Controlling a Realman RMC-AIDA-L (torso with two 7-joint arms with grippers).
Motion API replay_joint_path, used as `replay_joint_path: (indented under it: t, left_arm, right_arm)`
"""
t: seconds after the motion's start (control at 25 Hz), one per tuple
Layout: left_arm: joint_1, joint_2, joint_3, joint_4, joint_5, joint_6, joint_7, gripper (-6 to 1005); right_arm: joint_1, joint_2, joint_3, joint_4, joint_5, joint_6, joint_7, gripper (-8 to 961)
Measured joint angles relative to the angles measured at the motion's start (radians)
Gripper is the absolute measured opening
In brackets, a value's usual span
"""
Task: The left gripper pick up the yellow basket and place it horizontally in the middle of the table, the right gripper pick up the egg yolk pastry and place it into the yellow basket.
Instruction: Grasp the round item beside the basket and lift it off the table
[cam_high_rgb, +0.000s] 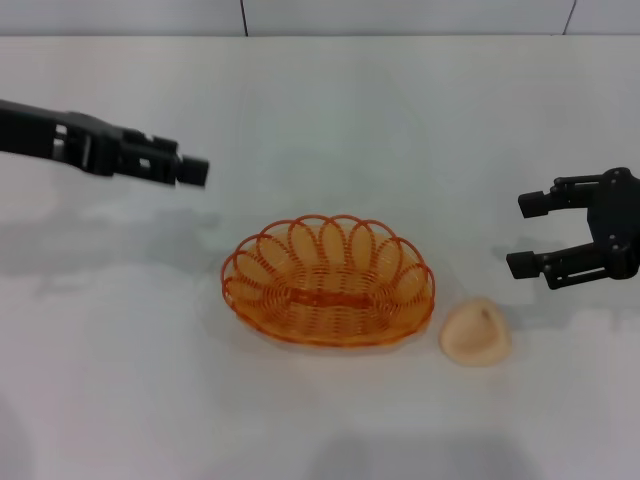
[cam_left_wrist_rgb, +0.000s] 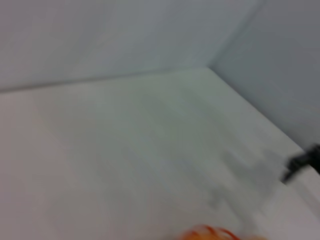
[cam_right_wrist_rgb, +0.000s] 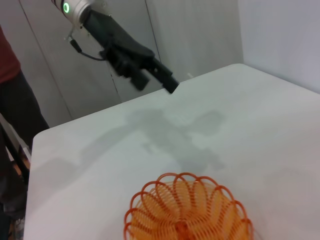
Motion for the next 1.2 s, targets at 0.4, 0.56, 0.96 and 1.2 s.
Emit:
replay_joint_path:
  t: [0.4,0.56,0.96,1.2]
  left_arm:
    - [-0.003,0.036,0.153,0.004,0.005,0.115,0.074,861]
    - [0.014,0.04,0.164,0.004,0.025,0.121,0.096,861]
    - [0.031,0.036,0.166,0.006,0.042,0.133,0.108,861]
    - [0.037,0.034,0.164,0.006,0.041,0.134,0.101,861]
  right_arm:
    - [-0.006,-0.005,-0.009,-0.01,-0.02,-0.046,0.034,838]
    - [-0.002,0.0,-0.028,-0.012,-0.047,-0.048,0.048,834]
    - [0.012,0.002,-0.084,-0.029,-0.097,0.009,0.093,831]
    - [0.026,0.003,-0.161,-0.097,-0.163,0.026,0.2,830]
